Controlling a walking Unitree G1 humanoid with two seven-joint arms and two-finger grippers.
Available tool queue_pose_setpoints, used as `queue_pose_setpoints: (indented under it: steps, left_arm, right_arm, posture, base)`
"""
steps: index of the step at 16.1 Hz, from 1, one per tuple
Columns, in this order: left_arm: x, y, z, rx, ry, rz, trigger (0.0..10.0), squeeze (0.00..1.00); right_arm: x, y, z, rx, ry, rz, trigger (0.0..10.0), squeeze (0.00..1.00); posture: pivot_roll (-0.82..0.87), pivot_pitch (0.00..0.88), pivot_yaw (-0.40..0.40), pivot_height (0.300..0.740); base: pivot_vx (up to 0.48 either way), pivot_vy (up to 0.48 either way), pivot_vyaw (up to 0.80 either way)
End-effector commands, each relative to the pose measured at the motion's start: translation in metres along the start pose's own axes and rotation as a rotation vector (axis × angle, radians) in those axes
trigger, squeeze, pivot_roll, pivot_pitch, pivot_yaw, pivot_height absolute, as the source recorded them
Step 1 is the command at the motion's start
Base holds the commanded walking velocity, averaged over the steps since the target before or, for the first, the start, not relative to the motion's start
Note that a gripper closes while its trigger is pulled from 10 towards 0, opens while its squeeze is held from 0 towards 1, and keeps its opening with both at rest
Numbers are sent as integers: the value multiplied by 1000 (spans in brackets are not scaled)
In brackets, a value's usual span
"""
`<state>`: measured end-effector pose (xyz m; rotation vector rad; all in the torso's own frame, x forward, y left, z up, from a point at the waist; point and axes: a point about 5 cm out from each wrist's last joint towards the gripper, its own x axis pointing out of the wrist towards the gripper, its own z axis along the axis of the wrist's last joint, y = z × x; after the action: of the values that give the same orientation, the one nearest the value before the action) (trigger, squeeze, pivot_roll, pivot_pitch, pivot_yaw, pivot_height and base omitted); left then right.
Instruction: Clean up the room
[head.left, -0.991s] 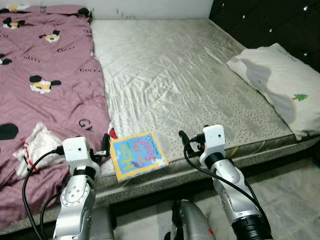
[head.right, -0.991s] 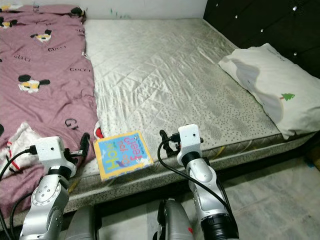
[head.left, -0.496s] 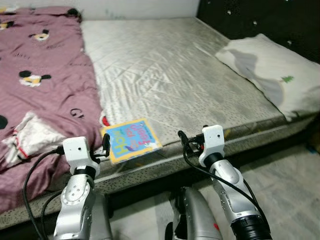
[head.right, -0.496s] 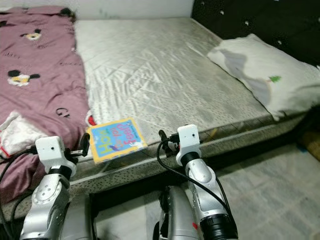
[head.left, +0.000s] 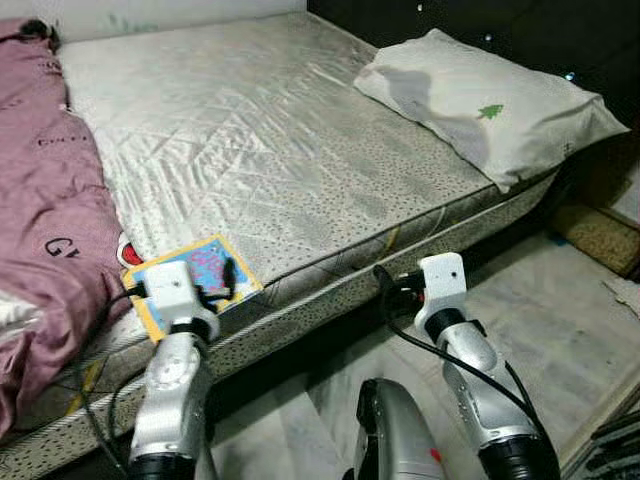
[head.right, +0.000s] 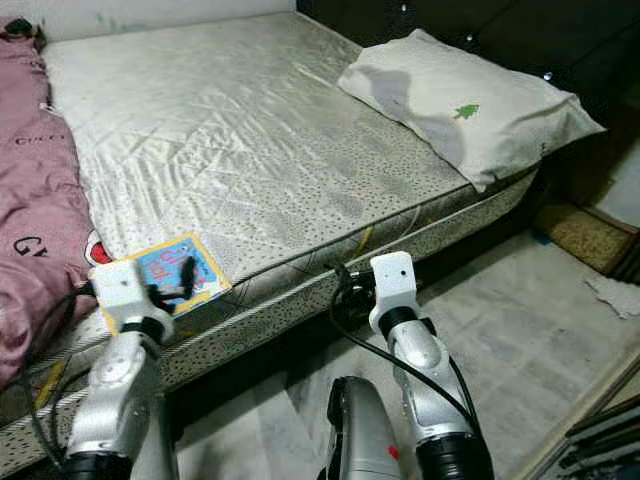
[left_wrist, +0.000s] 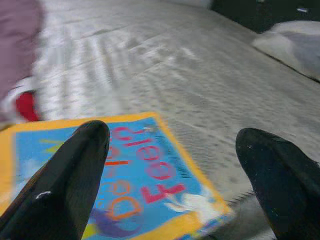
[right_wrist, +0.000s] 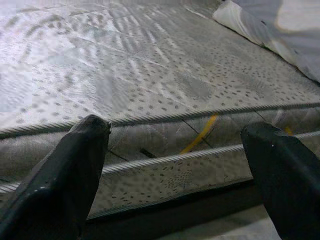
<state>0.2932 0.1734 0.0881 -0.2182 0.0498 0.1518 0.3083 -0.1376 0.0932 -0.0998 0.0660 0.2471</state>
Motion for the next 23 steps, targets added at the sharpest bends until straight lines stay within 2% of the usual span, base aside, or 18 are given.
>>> queue_pose_setpoints:
  steps: [1,2,4,5,8,10,13,16,18,20,23]
  left_arm:
    - [-1,1,1,-15,6,34,10000,0]
    - [-4,3,0,-35,13,69,10000,0]
    - [-12,10,-2,-1,7,106,10000,0]
    - [-16,14,-4,7,14,123,10000,0]
    - [-17,21,-5,17,24,143,10000,0]
    - [-13,27,-10,34,73,148,10000,0]
    - [2,34,-14,20,128,137,10000,0]
    - [19,29,-5,14,121,94,10000,0]
    - [25,24,3,36,96,52,10000,0]
    - [22,19,3,37,94,28,10000,0]
    - [1,17,-9,49,129,17,10000,0]
  right_arm:
    - [0,0,4,-3,-11,5,10000,0]
    - [-1,-2,4,-5,-9,3,10000,0]
    - [-1,-3,4,-20,-9,12,10000,0]
    - [-1,1,6,-61,-20,40,10000,0]
    - [-1,4,5,-55,-19,42,10000,0]
    - [0,3,6,-52,-19,36,10000,0]
    - [-1,-3,8,-47,-20,15,10000,0]
    - [-7,-9,10,-44,-27,-5,10000,0]
    - [-9,-9,9,-43,-26,-5,10000,0]
    - [-10,-9,9,-42,-25,-2,10000,0]
    - [-9,-8,9,-37,-26,9,10000,0]
  posture:
    - [3,93,-87,523]
    - [2,95,-87,523]
    - [3,98,-88,523]
    - [3,98,-88,523]
    - [15,100,-93,523]
    - [14,97,-91,523]
    - [5,98,-91,523]
    - [-20,100,-85,523]
    - [-22,101,-83,523]
    - [-19,101,-83,523]
    - [-16,101,-82,523]
  base:
    - [0,0,0]
    - [0,0,0]
    - [0,0,0]
    - [0,0,800]
    - [0,0,800]
    - [0,0,697]
    - [0,0,0]
    - [0,0,0]
    - [0,0,0]
    - [0,0,0]
    - [0,0,0]
